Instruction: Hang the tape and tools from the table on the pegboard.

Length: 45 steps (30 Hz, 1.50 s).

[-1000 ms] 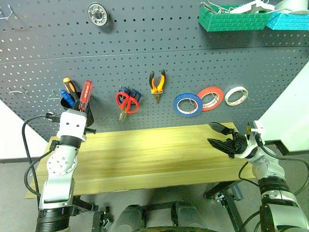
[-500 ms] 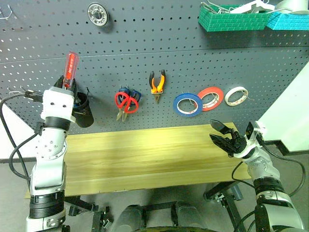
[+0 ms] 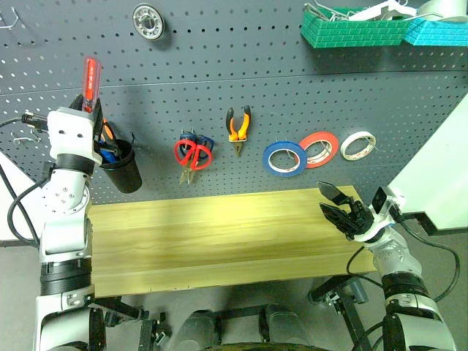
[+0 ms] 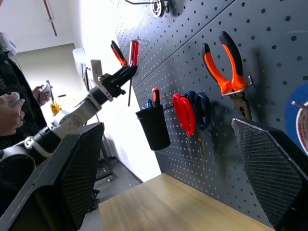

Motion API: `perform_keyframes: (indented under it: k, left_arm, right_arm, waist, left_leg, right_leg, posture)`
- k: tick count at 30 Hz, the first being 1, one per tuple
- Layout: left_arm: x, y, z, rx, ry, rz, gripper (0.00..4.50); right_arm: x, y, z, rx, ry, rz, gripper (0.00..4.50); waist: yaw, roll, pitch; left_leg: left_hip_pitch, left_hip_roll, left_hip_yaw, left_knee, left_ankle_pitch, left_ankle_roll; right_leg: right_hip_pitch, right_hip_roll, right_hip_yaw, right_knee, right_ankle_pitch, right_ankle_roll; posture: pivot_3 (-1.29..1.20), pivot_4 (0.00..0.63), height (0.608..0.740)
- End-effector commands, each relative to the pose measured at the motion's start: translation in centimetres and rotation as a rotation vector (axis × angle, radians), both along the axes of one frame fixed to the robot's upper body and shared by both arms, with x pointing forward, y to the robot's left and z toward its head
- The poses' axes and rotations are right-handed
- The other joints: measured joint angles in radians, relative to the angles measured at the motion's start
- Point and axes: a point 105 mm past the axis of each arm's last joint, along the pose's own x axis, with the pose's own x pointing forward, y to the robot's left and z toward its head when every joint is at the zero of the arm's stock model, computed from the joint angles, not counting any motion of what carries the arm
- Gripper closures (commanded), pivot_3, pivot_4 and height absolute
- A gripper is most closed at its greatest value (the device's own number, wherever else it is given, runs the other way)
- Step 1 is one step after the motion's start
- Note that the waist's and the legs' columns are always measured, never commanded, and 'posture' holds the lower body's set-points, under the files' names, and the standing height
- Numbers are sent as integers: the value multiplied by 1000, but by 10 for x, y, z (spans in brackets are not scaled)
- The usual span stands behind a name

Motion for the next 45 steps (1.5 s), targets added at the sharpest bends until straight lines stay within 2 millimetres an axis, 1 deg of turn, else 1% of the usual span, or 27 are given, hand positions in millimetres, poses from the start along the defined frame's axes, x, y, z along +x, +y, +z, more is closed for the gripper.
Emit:
perform_keyframes:
  k: [1, 6, 9, 12, 18, 22, 29, 32, 33, 37, 41, 43, 45]
  left_arm:
    - [2, 1, 18, -11, -65, -25, 3696]
    - [15, -6, 7, -45, -55, -66, 3696]
    - [19, -4, -1, -73, -47, -55, 3696]
    - [22, -3, -16, -129, -26, -67, 3696]
    - [23, 2, -41, -221, 15, -67, 3696]
    - [18, 2, -53, -236, 34, -57, 3696]
    - [10, 7, -68, -266, 60, -22, 1306]
    - [7, 6, -68, -260, 55, -25, 254]
    - [7, 6, -67, -262, 52, -27, 83]
    - [6, 2, -57, -268, 27, -52, 83]
    - [4, -7, -47, -251, 3, -87, 83]
    - [2, -16, -38, -227, -18, -116, 83]
    - [1, -30, -26, -191, -34, -173, 83]
  right_arm:
    - [0, -3, 13, -7, -57, -4, 0]
    - [0, -4, 13, -24, -53, -1, 0]
    - [-1, -7, 16, -30, -55, -3, 0]
    - [-2, -10, 16, -46, -52, -4, 0]
    - [-3, -12, 17, -63, -44, -5, 0]
    - [-3, -12, 15, -69, -37, -4, 0]
    - [-1, -13, 14, -83, -28, -7, 0]
    - [0, -14, 14, -85, -27, -9, 0]
    - [0, -13, 14, -85, -28, -8, 0]
    - [1, -13, 14, -84, -27, -9, 0]
    - [2, -12, 15, -81, -31, -8, 0]
    - [3, -11, 16, -79, -35, -6, 0]
    - [4, -10, 17, -79, -39, -3, 0]
  waist:
    - [-1, 0, 0]
    - [0, 0, -1]
    - [0, 0, -1]
    - [-1, 0, -1]
    - [-2, 0, -2]
    - [-2, 0, -2]
    - [0, -1, -2]
    - [0, -1, -3]
    - [0, -1, -3]
    - [0, -2, -4]
    - [0, -2, -4]
    - [-1, -2, -5]
    - [0, -2, -5]
  left_leg:
    - [0, 0, 0, 0, 0, 0]
    - [0, 0, 0, 0, 0, 0]
    - [0, 0, 0, 0, 0, 0]
    - [0, 0, 0, 0, 0, 0]
    - [0, 0, 0, 0, 0, 0]
    - [0, 0, 0, 0, 0, 0]
    - [0, 0, 0, 0, 0, 0]
    - [0, 0, 0, 0, 0, 0]
    - [0, 0, 0, 0, 0, 0]
    - [0, 0, 0, 0, 0, 0]
    - [0, 0, 0, 0, 0, 0]
    - [0, 0, 0, 0, 0, 0]
    - [0, 0, 0, 0, 0, 0]
  right_leg:
    - [0, 0, 0, 0, 0, 0]
    - [0, 0, 0, 1, 0, 0]
    - [0, 0, 0, 0, 0, 0]
    - [0, 0, 0, 0, 0, 0]
    - [0, 0, 0, 1, 0, 0]
    - [0, 0, 0, 0, 0, 0]
    - [0, 0, 0, 1, 0, 0]
    - [0, 0, 0, 1, 0, 0]
    - [0, 0, 0, 1, 0, 0]
    - [0, 0, 0, 1, 0, 0]
    - [0, 0, 0, 1, 0, 0]
    - [0, 0, 0, 1, 0, 0]
    - [0, 0, 0, 1, 0, 0]
  posture:
    - [-30, 0, 736]
    - [-41, 0, 736]
    - [-48, 0, 736]
    - [-52, 0, 736]
    - [-50, 0, 736]
    - [-48, 0, 736]
    - [-41, 0, 736]
    - [-40, 0, 736]
    - [-40, 0, 736]
    - [-38, 0, 736]
    - [-39, 0, 736]
    - [-36, 0, 736]
    - [-33, 0, 736]
